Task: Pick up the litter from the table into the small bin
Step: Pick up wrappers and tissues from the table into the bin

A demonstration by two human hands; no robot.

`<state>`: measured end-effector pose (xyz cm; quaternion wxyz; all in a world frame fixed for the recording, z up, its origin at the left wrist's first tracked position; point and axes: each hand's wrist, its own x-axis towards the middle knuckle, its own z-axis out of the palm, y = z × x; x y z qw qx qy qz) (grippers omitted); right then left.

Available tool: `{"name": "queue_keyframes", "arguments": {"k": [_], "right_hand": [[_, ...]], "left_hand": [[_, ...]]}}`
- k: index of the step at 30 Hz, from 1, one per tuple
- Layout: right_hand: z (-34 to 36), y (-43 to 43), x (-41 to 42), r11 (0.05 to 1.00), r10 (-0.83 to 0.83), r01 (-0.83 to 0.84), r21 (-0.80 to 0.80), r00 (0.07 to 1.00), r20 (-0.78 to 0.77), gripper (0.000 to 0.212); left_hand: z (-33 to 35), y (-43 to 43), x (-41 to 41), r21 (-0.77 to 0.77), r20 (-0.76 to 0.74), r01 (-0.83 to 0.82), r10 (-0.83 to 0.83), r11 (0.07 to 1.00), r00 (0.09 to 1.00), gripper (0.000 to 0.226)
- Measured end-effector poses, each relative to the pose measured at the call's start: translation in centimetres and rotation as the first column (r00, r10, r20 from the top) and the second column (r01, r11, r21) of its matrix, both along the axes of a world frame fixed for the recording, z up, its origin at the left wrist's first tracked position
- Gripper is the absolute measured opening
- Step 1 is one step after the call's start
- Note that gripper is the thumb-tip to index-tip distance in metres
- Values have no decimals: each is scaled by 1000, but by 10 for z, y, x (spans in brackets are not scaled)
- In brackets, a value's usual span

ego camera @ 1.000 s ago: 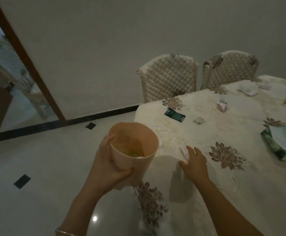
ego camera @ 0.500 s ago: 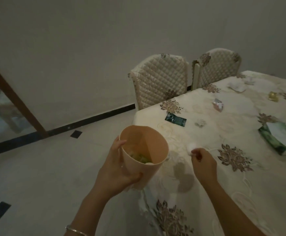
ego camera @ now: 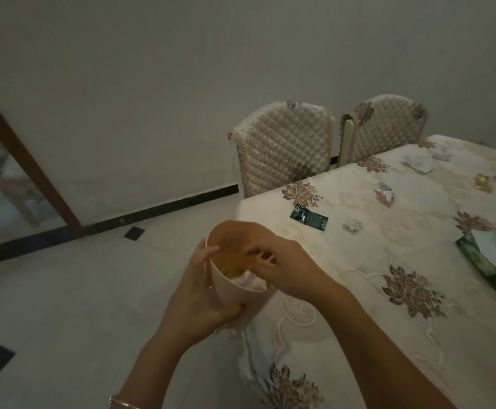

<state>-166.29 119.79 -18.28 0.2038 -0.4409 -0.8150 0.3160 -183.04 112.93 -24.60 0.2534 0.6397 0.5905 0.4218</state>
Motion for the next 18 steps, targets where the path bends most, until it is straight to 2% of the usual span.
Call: {"name": "queue_keyframes", "arguments": {"k": [3,5,7,8,10,13,15,18], "right_hand": [[1,14,11,994,-101,105,29,990,-102,18],[-1,26,22,961,-238,262,91,947,-217,17],[-13,38,35,906,-378,411,100,893,-245,18],[-24,44,41,888,-432,453,82,881,-194,21],[-54,52,48,893,-450,450,6,893,7,29],[-102,49,49,921,-308,365,-140,898,313,39],[-122,43,47,925,-273,349,-150,886,375,37],[-133,40,45,928,-316,361,-95,895,314,31]], "left_hand": [[0,7,-1,12,6,-9,9,1000,1000,96],[-1,12,-3,13,-8,-29,29,999,1000,97],[-4,17,-7,17,-20,-50,51,999,999,99],[-5,19,-9,16,-21,-62,63,998,998,99],[-5,23,-12,11,-10,-78,78,997,997,98],[-5,30,-13,12,-17,-90,90,996,996,97],[-7,35,-14,16,-33,-85,85,996,996,98],[-9,41,-16,11,-50,-78,78,997,996,99]]}}
